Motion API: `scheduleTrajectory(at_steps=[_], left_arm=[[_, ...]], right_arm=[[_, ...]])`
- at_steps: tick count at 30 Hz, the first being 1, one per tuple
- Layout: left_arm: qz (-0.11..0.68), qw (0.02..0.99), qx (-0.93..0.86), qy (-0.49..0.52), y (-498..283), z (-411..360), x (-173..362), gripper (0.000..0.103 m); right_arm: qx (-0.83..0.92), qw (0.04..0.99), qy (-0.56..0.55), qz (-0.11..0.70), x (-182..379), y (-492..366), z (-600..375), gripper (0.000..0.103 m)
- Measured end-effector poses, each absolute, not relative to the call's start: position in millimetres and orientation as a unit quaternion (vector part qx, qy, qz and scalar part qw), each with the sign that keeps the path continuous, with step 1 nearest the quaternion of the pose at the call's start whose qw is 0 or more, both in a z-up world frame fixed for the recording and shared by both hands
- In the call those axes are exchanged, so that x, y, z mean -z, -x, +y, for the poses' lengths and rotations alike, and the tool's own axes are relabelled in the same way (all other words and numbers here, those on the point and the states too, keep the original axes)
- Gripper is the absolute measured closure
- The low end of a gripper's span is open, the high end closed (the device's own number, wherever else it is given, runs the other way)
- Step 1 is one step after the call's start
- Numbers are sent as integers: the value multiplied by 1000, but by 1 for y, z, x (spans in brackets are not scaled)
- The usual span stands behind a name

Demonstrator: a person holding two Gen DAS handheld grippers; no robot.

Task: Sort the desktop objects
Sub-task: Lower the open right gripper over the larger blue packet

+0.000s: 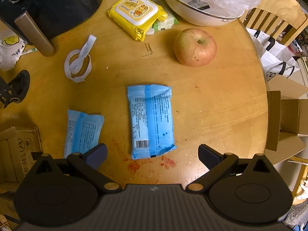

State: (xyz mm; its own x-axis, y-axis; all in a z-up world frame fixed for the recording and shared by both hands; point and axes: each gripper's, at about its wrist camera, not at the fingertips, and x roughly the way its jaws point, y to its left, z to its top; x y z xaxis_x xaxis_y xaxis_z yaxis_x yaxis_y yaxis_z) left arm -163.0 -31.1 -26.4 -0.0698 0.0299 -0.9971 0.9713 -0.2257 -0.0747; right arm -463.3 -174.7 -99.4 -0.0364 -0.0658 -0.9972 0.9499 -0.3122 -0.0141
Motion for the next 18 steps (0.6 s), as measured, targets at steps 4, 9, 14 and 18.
scheduleTrajectory(at_steps=[4, 9, 14, 18], left_arm=[[466, 416, 566, -538, 163, -31, 26, 0], [468, 418, 566, -535, 163, -31, 26, 0], [470, 418, 565, -533, 163, -29, 25, 0], [471, 419, 564, -533, 163, -28, 25, 0]], right_arm=[[595, 427, -549, 404, 101, 465, -177, 0], [593, 428, -549, 405, 103, 466, -180, 0], [591, 430, -550, 405, 105, 468, -185, 0], [591, 432, -548, 404, 106, 469, -191, 0]])
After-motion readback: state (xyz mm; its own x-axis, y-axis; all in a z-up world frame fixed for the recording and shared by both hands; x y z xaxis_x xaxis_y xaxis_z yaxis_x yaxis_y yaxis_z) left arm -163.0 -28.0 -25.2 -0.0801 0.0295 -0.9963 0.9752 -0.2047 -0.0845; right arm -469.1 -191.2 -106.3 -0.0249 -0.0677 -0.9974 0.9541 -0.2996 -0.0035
